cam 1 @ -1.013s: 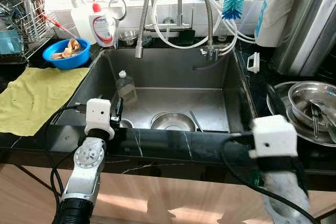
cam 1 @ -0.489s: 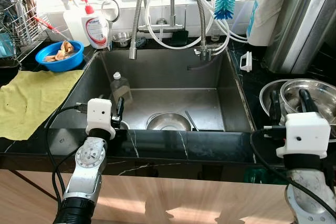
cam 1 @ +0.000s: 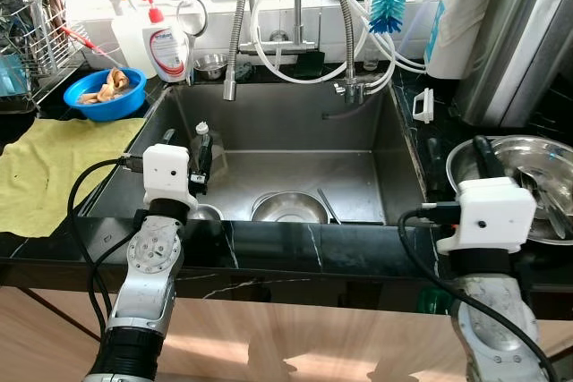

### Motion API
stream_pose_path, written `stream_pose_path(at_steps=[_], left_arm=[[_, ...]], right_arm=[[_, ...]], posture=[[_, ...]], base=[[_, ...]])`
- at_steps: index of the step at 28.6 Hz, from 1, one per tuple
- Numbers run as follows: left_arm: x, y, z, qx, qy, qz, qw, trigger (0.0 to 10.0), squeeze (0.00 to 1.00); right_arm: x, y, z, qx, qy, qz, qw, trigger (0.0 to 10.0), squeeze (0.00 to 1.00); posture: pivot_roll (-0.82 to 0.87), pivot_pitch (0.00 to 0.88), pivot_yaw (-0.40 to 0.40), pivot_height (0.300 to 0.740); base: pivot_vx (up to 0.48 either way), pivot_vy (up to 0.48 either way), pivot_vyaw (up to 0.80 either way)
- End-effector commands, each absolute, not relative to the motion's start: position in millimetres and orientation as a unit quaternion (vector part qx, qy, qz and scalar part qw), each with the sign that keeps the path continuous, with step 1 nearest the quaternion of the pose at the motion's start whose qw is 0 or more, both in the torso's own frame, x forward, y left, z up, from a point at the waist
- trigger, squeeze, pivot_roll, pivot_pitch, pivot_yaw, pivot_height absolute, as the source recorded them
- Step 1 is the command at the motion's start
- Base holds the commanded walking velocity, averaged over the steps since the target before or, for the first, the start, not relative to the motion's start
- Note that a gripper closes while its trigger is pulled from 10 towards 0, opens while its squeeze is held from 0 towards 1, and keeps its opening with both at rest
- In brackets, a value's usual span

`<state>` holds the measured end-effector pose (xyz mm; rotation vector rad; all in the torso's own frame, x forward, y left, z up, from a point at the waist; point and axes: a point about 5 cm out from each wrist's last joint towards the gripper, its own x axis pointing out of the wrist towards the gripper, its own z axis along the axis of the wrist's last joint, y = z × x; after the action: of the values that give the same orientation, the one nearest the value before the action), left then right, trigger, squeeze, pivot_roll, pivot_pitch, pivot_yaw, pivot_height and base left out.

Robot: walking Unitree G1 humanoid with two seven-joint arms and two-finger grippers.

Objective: Kitchen organization

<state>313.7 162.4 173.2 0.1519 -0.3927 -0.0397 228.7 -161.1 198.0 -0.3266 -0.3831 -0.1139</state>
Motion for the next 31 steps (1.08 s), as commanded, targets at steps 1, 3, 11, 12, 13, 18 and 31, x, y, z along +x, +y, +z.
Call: stream_pose_path(at_steps=[1, 3, 11, 12, 13, 18, 31], left_arm=[[312, 162, 174, 0.085, -0.194, -0.018, 0.977, 10.0, 0.00], [312, 160, 174, 0.082, -0.194, -0.020, 0.977, 10.0, 0.00], [312, 159, 173, 0.081, -0.193, -0.021, 0.978, 10.0, 0.00], [312, 159, 173, 0.083, -0.193, -0.023, 0.977, 10.0, 0.00], [312, 159, 173, 0.083, -0.193, -0.023, 0.977, 10.0, 0.00], [312, 156, 172, 0.088, -0.193, -0.031, 0.977, 10.0, 0.00], [312, 152, 172, 0.088, -0.193, -0.041, 0.976, 10.0, 0.00]], right_arm=[[230, -155, 199, -0.165, -0.193, -0.045, 0.966, 10.0, 0.00], [231, -153, 198, -0.158, -0.192, -0.042, 0.968, 10.0, 0.00], [232, -150, 200, -0.164, -0.199, -0.037, 0.965, 10.0, 0.00], [232, -150, 200, -0.163, -0.198, -0.040, 0.966, 10.0, 0.00], [232, -150, 200, -0.163, -0.198, -0.040, 0.966, 10.0, 0.00], [231, -153, 197, -0.148, -0.188, -0.059, 0.969, 10.0, 0.00], [230, -158, 194, -0.159, -0.186, -0.078, 0.966, 10.0, 0.00]], posture=[[-0.16, 0.000, 0.078, 0.740], [-0.16, 0.000, 0.077, 0.740], [-0.16, 0.000, 0.076, 0.740], [-0.16, 0.000, 0.076, 0.740], [-0.16, 0.000, 0.076, 0.740], [-0.16, 0.000, 0.078, 0.740], [-0.16, 0.000, 0.081, 0.740]], base=[[0.000, 0.416, 0.00], [0.000, 0.414, -0.40], [0.000, 0.413, -0.30], [0.000, 0.000, 0.00], [0.000, 0.000, 0.00], [0.000, 0.000, -0.62], [0.000, 0.000, -0.30]])
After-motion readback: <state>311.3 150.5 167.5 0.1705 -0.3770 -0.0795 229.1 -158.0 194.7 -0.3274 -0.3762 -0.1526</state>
